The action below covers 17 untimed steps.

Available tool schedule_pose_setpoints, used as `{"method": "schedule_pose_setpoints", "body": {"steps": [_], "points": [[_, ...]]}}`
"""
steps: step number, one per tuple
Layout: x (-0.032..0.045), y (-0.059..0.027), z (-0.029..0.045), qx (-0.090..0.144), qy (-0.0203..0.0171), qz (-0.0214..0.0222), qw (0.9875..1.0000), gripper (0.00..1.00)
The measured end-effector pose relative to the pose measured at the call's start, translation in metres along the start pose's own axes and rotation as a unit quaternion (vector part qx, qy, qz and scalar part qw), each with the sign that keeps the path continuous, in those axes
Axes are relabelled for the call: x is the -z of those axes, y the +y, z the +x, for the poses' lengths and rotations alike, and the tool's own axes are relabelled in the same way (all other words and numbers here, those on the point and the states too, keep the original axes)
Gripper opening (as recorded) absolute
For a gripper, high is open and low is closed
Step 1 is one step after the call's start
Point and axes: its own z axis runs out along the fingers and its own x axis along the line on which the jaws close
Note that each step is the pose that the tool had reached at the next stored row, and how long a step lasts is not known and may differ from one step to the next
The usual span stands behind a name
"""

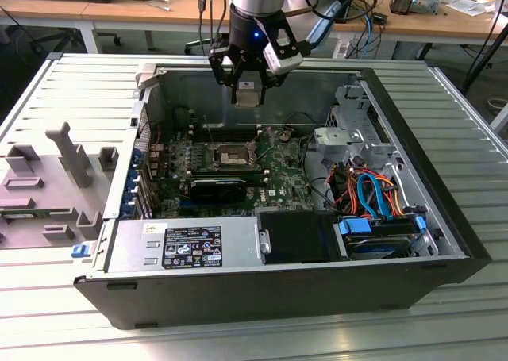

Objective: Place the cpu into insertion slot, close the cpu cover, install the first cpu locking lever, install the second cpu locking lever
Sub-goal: 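Place the cpu into insertion slot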

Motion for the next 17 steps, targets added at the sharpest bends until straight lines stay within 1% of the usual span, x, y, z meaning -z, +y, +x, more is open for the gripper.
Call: {"method": "schedule_pose_setpoints", "body": {"steps": [17], "points": [[-0.0036, -0.0016, -0.0001, 0.0, 0.0, 0.0, 1.0, 0.54]]}}
